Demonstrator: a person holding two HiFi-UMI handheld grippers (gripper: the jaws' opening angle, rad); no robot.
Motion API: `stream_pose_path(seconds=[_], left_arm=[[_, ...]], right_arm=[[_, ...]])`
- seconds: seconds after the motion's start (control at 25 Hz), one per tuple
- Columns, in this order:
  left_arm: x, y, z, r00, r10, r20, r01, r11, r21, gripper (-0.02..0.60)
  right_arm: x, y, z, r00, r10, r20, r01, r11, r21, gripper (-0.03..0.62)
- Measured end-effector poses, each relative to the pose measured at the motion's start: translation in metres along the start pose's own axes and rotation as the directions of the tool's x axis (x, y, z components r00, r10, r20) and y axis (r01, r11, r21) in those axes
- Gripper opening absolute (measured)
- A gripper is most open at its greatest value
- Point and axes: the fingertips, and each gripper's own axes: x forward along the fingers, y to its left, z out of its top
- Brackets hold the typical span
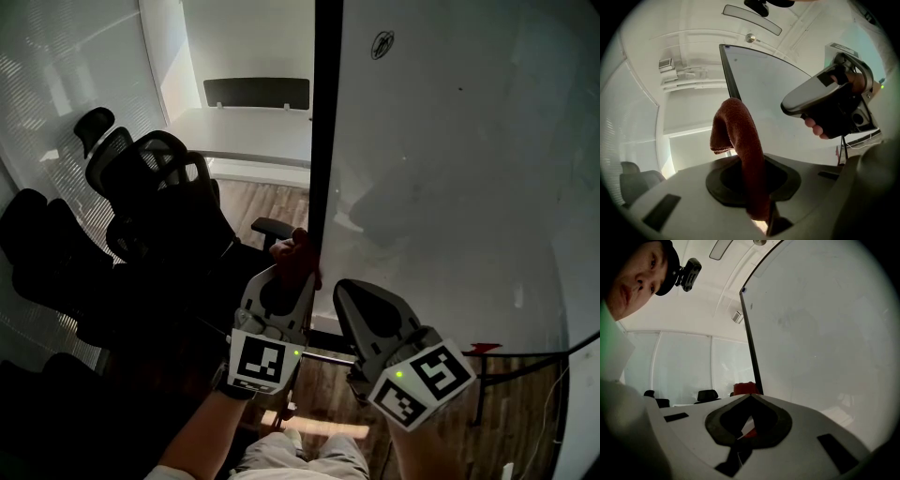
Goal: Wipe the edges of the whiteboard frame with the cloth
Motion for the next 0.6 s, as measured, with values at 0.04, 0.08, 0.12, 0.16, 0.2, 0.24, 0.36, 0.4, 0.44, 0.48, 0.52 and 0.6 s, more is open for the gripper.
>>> stream_pose_path(seconds=[0.04, 0.08, 0.12, 0.16, 0.2, 0.24, 0.36, 0.4, 0.44, 0.48, 0.52, 0.6], left_arm=[[-0.001, -0.001, -0.004, 1.0, 0.001, -0.01, -0.001, 1.0, -0.004, 0.071], [-0.002, -0.002, -0.008, 1.0, 0.001, -0.018, -0.001, 1.0, -0.005, 0.071], [-0.002, -0.004, -0.011, 1.0, 0.001, -0.024, -0.001, 1.0, -0.007, 0.071], [-0.001, -0.005, -0.014, 1.0, 0.0, -0.027, 0.0, 1.0, -0.01, 0.071], [-0.001, -0.006, -0.016, 1.0, -0.001, -0.028, 0.001, 1.0, -0.013, 0.072], [0.0, -0.007, -0.018, 1.0, -0.003, -0.027, 0.003, 1.0, -0.017, 0.071], [0.0, -0.008, -0.02, 1.0, -0.006, -0.026, 0.005, 1.0, -0.018, 0.071], [-0.001, -0.008, -0.02, 1.0, -0.006, -0.026, 0.005, 1.0, -0.018, 0.071], [-0.003, -0.009, -0.02, 1.0, -0.006, -0.026, 0.005, 1.0, -0.019, 0.071], [-0.004, -0.009, -0.02, 1.0, -0.006, -0.025, 0.006, 1.0, -0.021, 0.072], [-0.006, -0.01, -0.02, 1.0, -0.008, -0.022, 0.007, 1.0, -0.021, 0.071], [-0.01, -0.011, -0.019, 1.0, -0.009, -0.024, 0.008, 1.0, -0.028, 0.071]], right_arm=[[0.0, 0.001, -0.001, 1.0, -0.001, -0.003, 0.001, 1.0, 0.001, 0.002], [0.0, 0.001, -0.002, 1.0, -0.002, -0.005, 0.002, 1.0, 0.001, 0.002], [-0.001, 0.001, -0.003, 1.0, -0.002, -0.008, 0.002, 1.0, 0.001, 0.002], [-0.001, 0.001, -0.003, 1.0, -0.003, -0.011, 0.003, 1.0, 0.002, 0.003], [-0.001, 0.0, -0.004, 1.0, -0.003, -0.013, 0.003, 1.0, 0.002, 0.002], [-0.001, 0.0, -0.006, 1.0, -0.002, -0.016, 0.002, 1.0, 0.004, 0.002], [-0.002, 0.002, -0.011, 1.0, -0.002, -0.028, 0.002, 1.0, 0.011, 0.002], [-0.002, 0.004, -0.014, 0.999, -0.001, -0.033, 0.001, 1.0, 0.016, 0.002], [-0.003, 0.005, -0.017, 0.999, 0.001, -0.039, 0.0, 1.0, 0.02, 0.002], [-0.004, 0.007, -0.02, 0.999, 0.003, -0.044, -0.002, 1.0, 0.025, 0.002], [-0.005, 0.008, -0.022, 0.999, 0.004, -0.05, -0.002, 1.0, 0.029, 0.002], [-0.007, 0.009, -0.025, 0.998, 0.003, -0.058, -0.001, 0.999, 0.038, 0.002]])
